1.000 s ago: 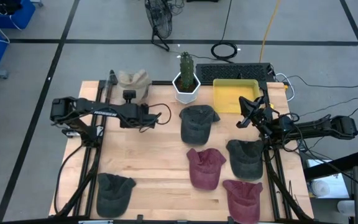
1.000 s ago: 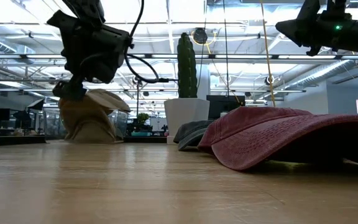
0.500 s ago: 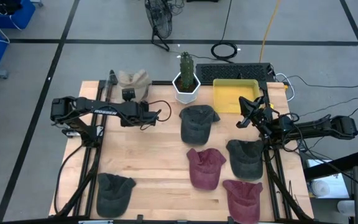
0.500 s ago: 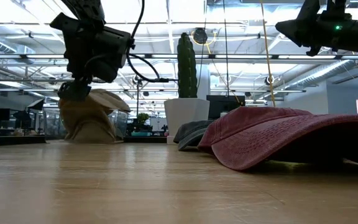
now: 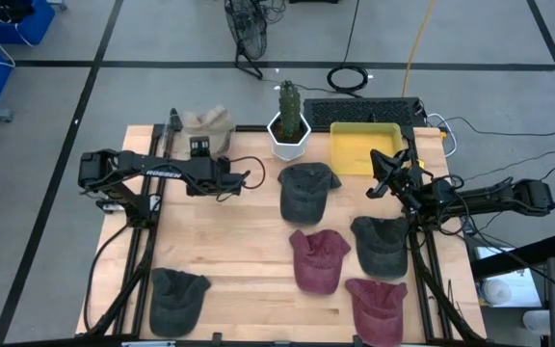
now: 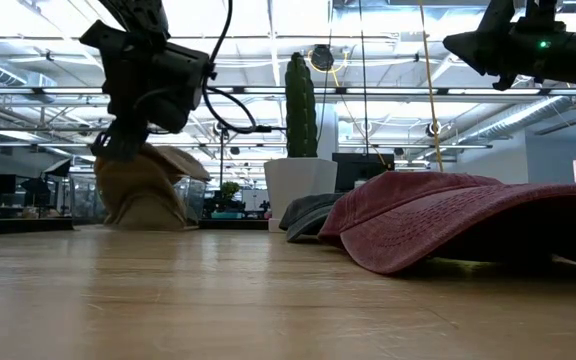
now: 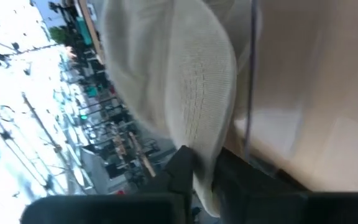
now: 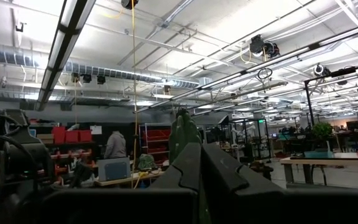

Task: Pick & Place hat
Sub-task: Put the brown cap into the transparent bin

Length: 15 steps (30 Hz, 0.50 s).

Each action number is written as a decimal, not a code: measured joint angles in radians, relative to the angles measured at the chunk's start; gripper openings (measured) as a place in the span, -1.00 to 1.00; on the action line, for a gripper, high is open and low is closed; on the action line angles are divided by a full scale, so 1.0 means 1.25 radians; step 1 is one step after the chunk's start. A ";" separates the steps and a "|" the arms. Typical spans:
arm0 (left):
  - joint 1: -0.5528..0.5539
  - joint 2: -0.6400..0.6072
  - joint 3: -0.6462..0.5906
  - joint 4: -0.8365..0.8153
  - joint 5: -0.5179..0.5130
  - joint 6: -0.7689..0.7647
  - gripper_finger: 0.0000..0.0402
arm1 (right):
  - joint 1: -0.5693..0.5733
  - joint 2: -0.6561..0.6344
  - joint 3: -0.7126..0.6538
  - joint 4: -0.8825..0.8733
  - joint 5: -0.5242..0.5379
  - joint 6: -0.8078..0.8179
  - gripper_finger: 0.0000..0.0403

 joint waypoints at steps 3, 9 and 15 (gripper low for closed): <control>-0.005 0.000 0.004 -0.044 -0.009 -0.007 -0.90 | 0.000 0.000 0.000 0.000 0.000 -0.001 -0.98; -0.005 0.000 0.031 -0.133 -0.009 -0.049 -0.86 | 0.000 0.000 0.000 0.000 0.000 -0.002 -0.98; -0.003 0.000 0.080 -0.213 0.027 -0.036 -0.83 | 0.000 0.000 0.000 -0.001 0.000 -0.002 -0.98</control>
